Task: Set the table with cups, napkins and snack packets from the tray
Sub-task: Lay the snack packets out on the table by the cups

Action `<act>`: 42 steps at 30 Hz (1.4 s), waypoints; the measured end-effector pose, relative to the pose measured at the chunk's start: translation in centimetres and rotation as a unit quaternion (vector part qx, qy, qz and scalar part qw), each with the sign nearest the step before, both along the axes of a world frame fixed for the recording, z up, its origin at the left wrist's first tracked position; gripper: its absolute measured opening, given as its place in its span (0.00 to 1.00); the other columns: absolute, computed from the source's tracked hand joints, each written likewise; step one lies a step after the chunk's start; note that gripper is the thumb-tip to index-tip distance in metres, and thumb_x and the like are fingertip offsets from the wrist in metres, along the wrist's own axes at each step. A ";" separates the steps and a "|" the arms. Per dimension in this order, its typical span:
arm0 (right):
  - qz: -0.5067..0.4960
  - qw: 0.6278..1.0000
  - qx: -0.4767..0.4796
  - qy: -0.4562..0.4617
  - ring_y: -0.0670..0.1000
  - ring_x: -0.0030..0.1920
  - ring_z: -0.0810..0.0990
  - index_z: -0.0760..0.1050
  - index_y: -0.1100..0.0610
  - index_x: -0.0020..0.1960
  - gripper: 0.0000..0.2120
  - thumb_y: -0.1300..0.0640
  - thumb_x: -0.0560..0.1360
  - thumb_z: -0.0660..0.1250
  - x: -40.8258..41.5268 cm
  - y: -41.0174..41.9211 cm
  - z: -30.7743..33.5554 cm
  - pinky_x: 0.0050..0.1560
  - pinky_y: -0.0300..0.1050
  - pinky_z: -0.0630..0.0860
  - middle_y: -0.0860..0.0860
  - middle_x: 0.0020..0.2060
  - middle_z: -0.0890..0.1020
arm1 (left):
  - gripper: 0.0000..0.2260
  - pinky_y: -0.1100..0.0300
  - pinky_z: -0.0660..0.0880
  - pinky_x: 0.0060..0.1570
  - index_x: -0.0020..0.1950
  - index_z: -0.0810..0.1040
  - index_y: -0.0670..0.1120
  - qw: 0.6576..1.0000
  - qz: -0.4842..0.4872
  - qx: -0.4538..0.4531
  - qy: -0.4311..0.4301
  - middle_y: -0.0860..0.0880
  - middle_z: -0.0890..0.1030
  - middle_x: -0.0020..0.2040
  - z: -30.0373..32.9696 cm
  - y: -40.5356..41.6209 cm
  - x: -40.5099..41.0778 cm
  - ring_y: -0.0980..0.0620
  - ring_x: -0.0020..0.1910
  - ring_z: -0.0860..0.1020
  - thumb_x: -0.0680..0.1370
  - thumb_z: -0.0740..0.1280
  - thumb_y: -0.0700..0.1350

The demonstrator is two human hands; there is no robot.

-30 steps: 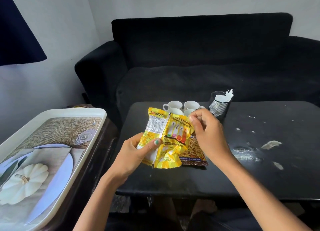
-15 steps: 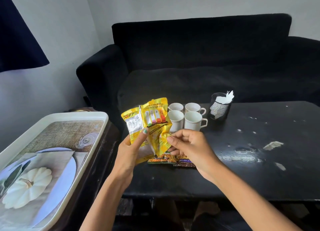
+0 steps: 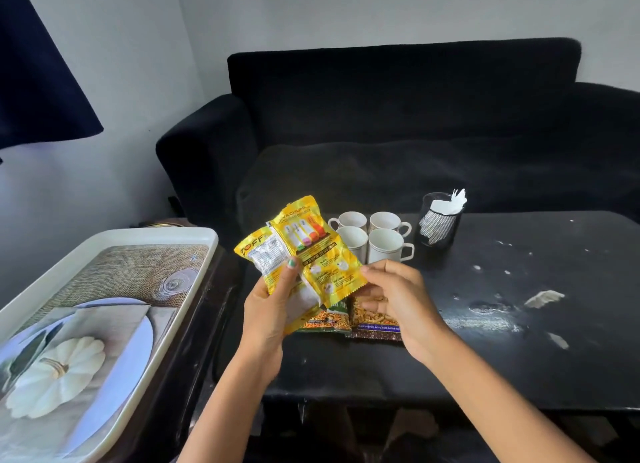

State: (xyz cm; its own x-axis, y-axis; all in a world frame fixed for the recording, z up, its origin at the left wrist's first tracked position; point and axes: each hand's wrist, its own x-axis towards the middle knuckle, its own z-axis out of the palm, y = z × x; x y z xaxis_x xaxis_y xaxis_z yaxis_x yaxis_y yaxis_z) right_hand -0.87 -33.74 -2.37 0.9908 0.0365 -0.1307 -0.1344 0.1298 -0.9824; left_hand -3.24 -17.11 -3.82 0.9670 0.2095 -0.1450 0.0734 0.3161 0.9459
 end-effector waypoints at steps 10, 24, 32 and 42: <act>-0.045 0.997 0.004 -0.060 0.59 0.44 0.83 0.81 0.61 0.41 0.10 0.53 0.72 0.71 0.4 -1.5 0.5 0.51 0.60 0.79 0.61 0.42 0.85 | 0.14 0.61 0.81 0.42 0.52 0.83 0.58 0.974 -0.201 0.104 -0.006 0.50 0.86 0.51 0.1 -0.9 -0.9 0.50 0.49 0.85 0.68 0.72 0.59; -0.143 0.988 0.047 -0.039 0.47 0.32 0.83 0.79 0.59 0.42 0.05 0.67 0.74 0.68 1.1 -2.7 0.4 0.33 0.41 0.79 0.51 0.33 0.84 | 0.17 0.56 0.81 0.51 0.58 0.80 0.54 0.967 -0.232 0.099 -0.034 0.50 0.85 0.54 -0.2 -2.9 -0.6 0.49 0.53 0.83 0.70 0.74 0.51; 0.050 0.979 0.196 -0.005 0.52 0.49 0.83 0.77 0.57 0.59 0.15 0.69 0.77 0.59 1.3 -3.5 1.8 0.46 0.46 0.82 0.55 0.50 0.84 | 0.17 0.52 0.82 0.47 0.54 0.83 0.55 0.976 -0.209 0.055 -0.019 0.47 0.85 0.53 -0.7 -2.0 -0.4 0.45 0.51 0.84 0.66 0.76 0.53; 0.106 0.987 -0.093 -0.079 0.51 0.52 0.83 0.78 0.52 0.55 0.10 0.55 0.74 0.69 -0.5 -1.2 0.3 0.54 0.51 0.79 0.49 0.49 0.85 | 0.24 0.46 0.77 0.57 0.64 0.76 0.52 0.994 -0.103 0.039 -0.014 0.49 0.83 0.58 -0.6 -2.4 -0.2 0.46 0.55 0.82 0.69 0.72 0.56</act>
State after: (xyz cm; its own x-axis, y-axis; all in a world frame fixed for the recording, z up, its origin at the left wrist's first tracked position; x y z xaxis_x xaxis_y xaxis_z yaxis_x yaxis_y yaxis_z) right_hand -1.35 -34.90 -2.09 0.9720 0.2349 0.0015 0.0184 -0.0697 -0.9974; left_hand -3.47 -19.47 -4.47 0.9940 0.0154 -0.1086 0.1025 0.2227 0.9695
